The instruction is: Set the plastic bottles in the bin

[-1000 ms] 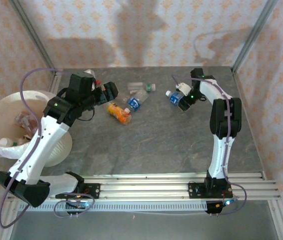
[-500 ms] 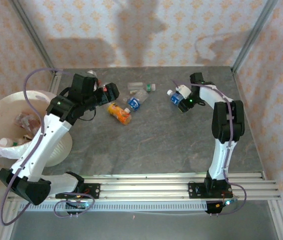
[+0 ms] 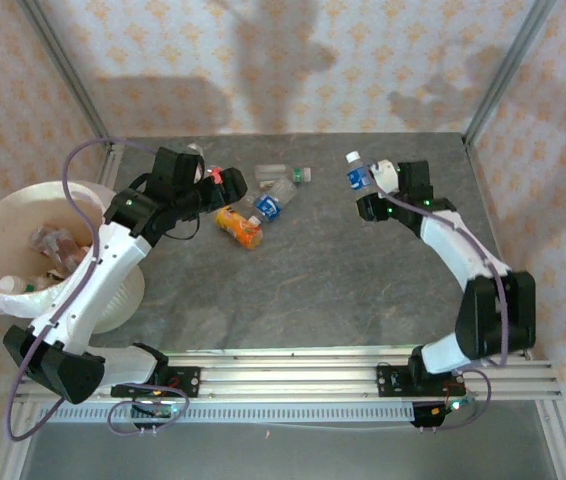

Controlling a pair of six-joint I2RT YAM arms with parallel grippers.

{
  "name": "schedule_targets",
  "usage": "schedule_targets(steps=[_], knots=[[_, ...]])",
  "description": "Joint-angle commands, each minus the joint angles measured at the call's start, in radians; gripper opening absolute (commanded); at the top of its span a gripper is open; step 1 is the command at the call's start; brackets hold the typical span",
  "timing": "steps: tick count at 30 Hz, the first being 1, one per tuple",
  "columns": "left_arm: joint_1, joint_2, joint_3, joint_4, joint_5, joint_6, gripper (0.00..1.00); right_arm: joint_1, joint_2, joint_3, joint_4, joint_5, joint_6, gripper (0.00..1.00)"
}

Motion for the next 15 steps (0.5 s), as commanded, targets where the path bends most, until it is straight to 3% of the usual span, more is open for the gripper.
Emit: schedule_targets(steps=[1,8,15], knots=[[-0.004,0.008,-0.017,0.064,0.055,-0.027,1.0,0.025,-0.124,-0.093,0.175,-0.066,0.236,0.36],[-0.01,0.019,-0.048,0.184,0.158,-0.05,1.0,0.064,-0.338,-0.24,0.286,-0.159,0.512,0.34],[-0.068,0.077,-0.04,0.294,0.242,-0.055,1.0,0.109,-0.438,-0.323,0.321,-0.135,0.686,0.33]])
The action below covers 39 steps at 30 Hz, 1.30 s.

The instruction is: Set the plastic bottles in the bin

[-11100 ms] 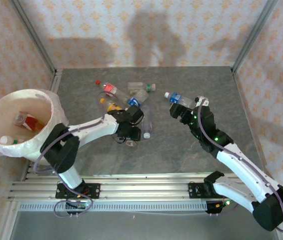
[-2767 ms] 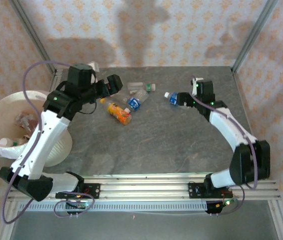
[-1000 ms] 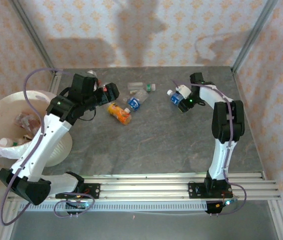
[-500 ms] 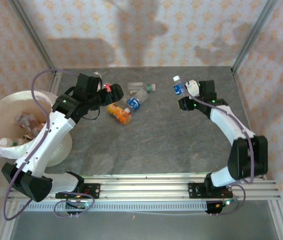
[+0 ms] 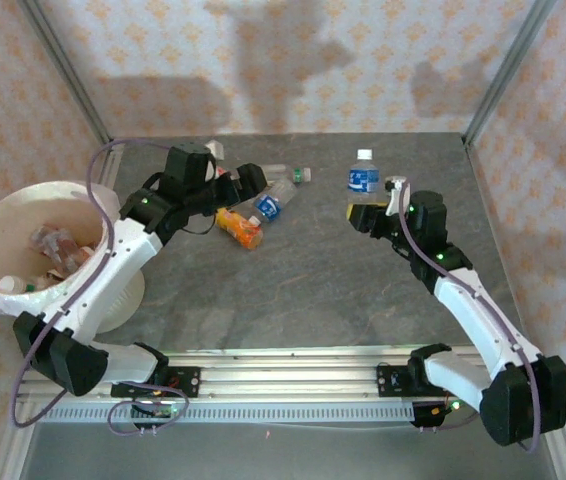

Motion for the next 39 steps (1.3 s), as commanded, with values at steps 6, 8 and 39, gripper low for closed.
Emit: schedule_targets(steps=[6,8,39], knots=[[-0.102,0.102,0.057,0.129,0.088,0.016,1.0,0.102,-0.034,-0.067,0.193,0.035,0.183,0.32],[-0.122,0.126,0.071,0.166,0.112,0.003,1.0,0.125,-0.016,-0.062,0.215,0.03,0.182,0.32],[-0.234,0.333,0.228,0.09,0.182,0.202,0.74,0.239,0.112,0.102,0.234,-0.293,0.177,0.33]])
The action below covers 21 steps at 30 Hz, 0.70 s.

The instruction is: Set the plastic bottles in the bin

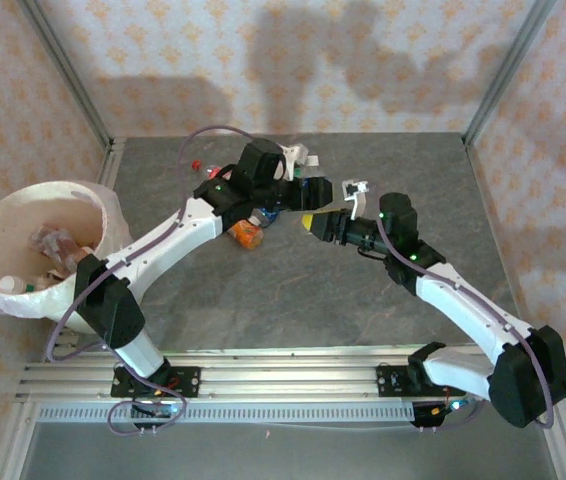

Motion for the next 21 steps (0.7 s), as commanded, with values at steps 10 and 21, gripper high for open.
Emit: schedule_targets(steps=[10,21], knots=[[-0.02,-0.026,0.024,-0.055,-0.134,0.055,0.52,0.009,0.008,0.114,-0.139,-0.037,-0.067,0.54],[-0.013,-0.06,0.005,-0.085,-0.276,0.007,0.48,0.009,-0.016,0.164,-0.322,0.085,-0.166,0.99]])
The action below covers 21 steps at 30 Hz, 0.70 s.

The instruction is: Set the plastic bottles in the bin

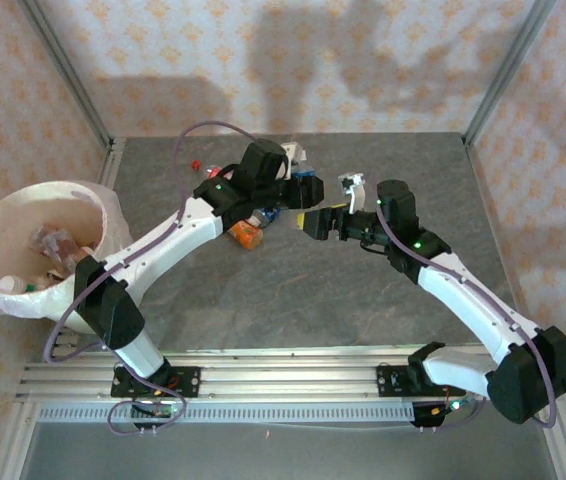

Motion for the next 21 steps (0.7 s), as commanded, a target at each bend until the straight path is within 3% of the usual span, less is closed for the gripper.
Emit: schedule_targets(steps=[1,8,16,21], knots=[[0.002,-0.057,-0.017,-0.011,-0.074,-0.018,0.48,0.005,-0.038,0.03,-0.073,0.048,-0.079,0.99],[0.029,-0.107,-0.033,-0.044,-0.166,-0.027,0.47,0.005,-0.103,0.081,-0.207,0.137,-0.259,0.99],[0.105,-0.226,-0.096,-0.074,-0.237,-0.034,0.48,0.006,-0.164,-0.007,-0.088,0.308,-0.215,0.99],[0.135,-0.334,-0.077,-0.189,-0.38,0.014,0.47,0.005,-0.166,-0.036,-0.03,0.404,-0.195,0.99]])
